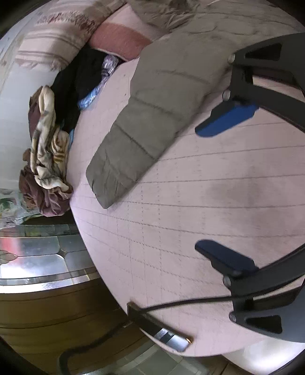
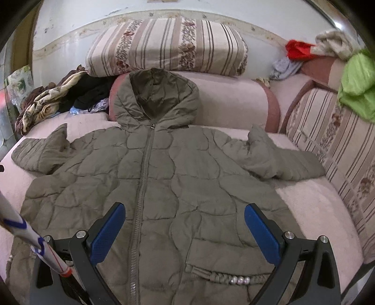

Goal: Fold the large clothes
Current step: 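Move the left gripper to the sleeve cuff and grasp it, then lift the sleeve with the left gripper and fold it across the jacket body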

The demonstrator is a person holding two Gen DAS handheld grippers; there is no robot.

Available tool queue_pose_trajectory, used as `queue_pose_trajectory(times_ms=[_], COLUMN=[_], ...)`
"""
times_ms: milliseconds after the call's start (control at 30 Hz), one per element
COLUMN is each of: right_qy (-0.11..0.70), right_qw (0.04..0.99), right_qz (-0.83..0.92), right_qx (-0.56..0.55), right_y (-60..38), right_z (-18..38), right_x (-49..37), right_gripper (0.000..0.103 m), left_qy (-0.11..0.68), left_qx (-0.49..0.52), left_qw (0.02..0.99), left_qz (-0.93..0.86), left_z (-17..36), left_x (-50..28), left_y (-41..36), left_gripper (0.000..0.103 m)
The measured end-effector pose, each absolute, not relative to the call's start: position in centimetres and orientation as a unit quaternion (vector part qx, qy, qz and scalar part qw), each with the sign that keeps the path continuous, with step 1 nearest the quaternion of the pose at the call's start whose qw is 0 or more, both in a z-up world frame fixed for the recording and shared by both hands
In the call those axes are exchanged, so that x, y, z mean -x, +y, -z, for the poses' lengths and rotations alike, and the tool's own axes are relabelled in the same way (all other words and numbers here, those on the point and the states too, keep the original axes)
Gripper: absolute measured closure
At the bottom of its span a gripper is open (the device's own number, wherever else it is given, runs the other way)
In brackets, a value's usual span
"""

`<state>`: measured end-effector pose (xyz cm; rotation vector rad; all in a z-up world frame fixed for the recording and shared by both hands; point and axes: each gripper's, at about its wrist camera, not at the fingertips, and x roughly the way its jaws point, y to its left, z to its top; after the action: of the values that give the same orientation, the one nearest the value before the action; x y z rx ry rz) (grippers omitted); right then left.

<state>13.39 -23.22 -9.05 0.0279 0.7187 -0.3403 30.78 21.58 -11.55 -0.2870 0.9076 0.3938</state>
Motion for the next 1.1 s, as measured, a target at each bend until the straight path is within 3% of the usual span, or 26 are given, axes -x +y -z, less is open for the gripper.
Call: queue_pose_trajectory(times_ms=[267, 500, 800, 833, 867, 900, 933, 1100], right_qy=[0.402, 0.420, 0.451, 0.455, 0.458, 0.460, 0.461, 0.457], right_qw=[0.902, 0.892, 0.880, 0.878, 0.876, 0.875, 0.875, 0.876], right_qz=[0.151, 0.153, 0.143, 0.142, 0.142, 0.142, 0.143, 0.149], right_qx=[-0.050, -0.063, -0.047, -0.045, -0.043, -0.042, -0.042, -0.030], right_y=[-25.5, -26.4, -26.3, -26.2, -26.2, -26.2, -26.2, -25.9], right_z=[12.1, 13.5, 15.7, 16.0, 16.2, 16.3, 16.4, 16.4], right_x=[-15.1, -15.7, -17.2, -17.4, -17.5, -17.6, -17.6, -17.5], right_gripper=[0.000, 0.000, 0.000, 0.000, 0.000, 0.000, 0.000, 0.000], left_qy=[0.456, 0.425, 0.399, 0.400, 0.404, 0.416, 0.429, 0.430], left_qx=[0.264, 0.379, 0.365, 0.357, 0.349, 0.341, 0.344, 0.325], left_qw=[0.840, 0.818, 0.836, 0.838, 0.838, 0.837, 0.831, 0.839], left_qz=[-0.134, -0.078, -0.091, -0.100, -0.106, -0.101, -0.088, -0.074], left_z=[15.0, 16.7, 17.4, 17.3, 17.2, 17.1, 17.2, 15.2], left_x=[-35.8, -39.3, -43.0, -43.2, -43.3, -43.6, -43.9, -43.2], left_y=[25.8, 28.1, 27.1, 26.8, 26.7, 26.3, 26.1, 24.0], left_gripper=[0.018, 0.018, 0.019, 0.023, 0.040, 0.072, 0.086, 0.092])
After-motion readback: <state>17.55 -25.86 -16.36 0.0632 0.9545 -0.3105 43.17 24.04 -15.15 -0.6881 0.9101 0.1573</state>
